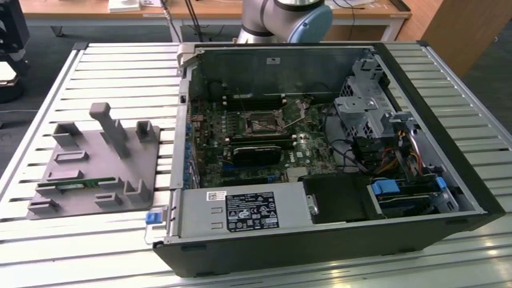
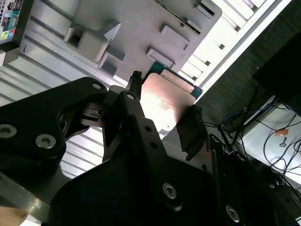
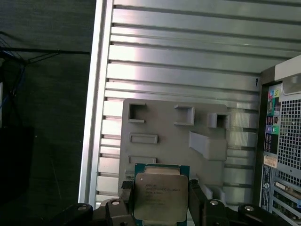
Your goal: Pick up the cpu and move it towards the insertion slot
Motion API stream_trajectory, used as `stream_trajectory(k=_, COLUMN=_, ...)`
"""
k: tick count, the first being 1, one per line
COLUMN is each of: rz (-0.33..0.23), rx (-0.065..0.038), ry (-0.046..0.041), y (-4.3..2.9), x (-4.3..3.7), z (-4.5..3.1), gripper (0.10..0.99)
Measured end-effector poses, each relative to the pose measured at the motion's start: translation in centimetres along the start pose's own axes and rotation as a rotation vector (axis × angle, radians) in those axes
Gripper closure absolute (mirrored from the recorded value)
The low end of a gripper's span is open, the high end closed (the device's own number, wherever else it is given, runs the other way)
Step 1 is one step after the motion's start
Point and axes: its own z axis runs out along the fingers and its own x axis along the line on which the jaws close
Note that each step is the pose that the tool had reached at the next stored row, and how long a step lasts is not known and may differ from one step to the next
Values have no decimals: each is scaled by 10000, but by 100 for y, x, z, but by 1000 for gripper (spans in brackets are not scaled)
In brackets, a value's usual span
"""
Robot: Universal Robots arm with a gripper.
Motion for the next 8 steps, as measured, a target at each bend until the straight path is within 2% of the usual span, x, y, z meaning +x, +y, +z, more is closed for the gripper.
stream_trajectory(k=8, rz=0, rx=0, ry=0, y=-5, x=-71, z=0, gripper=537)
